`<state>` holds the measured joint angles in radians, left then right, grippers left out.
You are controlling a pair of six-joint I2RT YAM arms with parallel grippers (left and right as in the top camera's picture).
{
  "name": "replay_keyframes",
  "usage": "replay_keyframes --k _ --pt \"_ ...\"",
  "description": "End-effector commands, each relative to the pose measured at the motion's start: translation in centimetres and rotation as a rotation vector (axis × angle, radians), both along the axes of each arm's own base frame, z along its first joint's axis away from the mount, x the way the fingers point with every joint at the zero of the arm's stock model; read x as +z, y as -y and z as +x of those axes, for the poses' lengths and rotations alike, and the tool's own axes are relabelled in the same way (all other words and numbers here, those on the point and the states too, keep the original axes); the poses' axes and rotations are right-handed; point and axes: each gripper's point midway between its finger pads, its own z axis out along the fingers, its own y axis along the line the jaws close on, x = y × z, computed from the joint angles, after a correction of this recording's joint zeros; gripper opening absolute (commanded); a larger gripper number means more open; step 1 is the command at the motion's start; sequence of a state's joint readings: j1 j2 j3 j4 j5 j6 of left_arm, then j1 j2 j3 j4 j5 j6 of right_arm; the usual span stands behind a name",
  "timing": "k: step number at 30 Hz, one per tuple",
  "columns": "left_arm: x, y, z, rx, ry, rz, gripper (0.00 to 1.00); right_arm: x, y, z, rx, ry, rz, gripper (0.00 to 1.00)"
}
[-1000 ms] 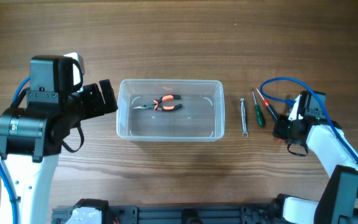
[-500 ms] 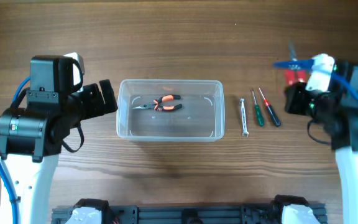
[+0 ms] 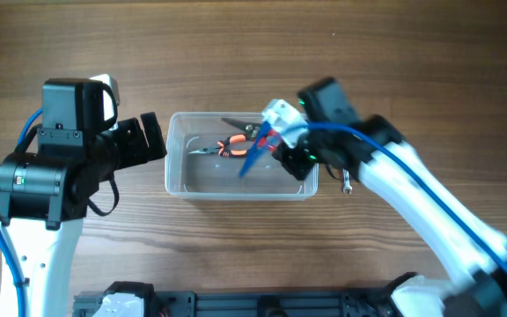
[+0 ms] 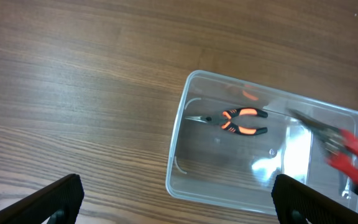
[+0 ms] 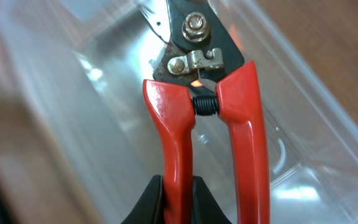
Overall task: Pack container
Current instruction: 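Lower the snips into the container and release them, then grasp the red-and-black screwdriver with the right gripper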
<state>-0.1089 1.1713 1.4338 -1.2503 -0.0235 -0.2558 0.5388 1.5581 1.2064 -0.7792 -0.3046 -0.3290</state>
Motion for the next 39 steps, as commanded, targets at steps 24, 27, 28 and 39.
replay_keyframes --k 24,27,28,39 --pt "0.5 0.1 0.0 -0.016 0.017 -0.006 1.00 13.0 19.3 1.2 -0.890 0.316 0.001 0.65" --pt "0.5 0.1 0.0 -0.016 0.017 -0.006 1.00 6.6 22.0 1.6 -1.045 0.138 -0.063 0.71" --pt "0.5 0.1 0.0 -0.016 0.017 -0.006 1.00 3.6 22.4 2.2 -1.049 0.080 -0.097 0.74" --pt "0.5 0.1 0.0 -0.016 0.017 -0.006 1.00 -13.0 27.0 5.3 -1.007 -0.242 -0.259 0.77"
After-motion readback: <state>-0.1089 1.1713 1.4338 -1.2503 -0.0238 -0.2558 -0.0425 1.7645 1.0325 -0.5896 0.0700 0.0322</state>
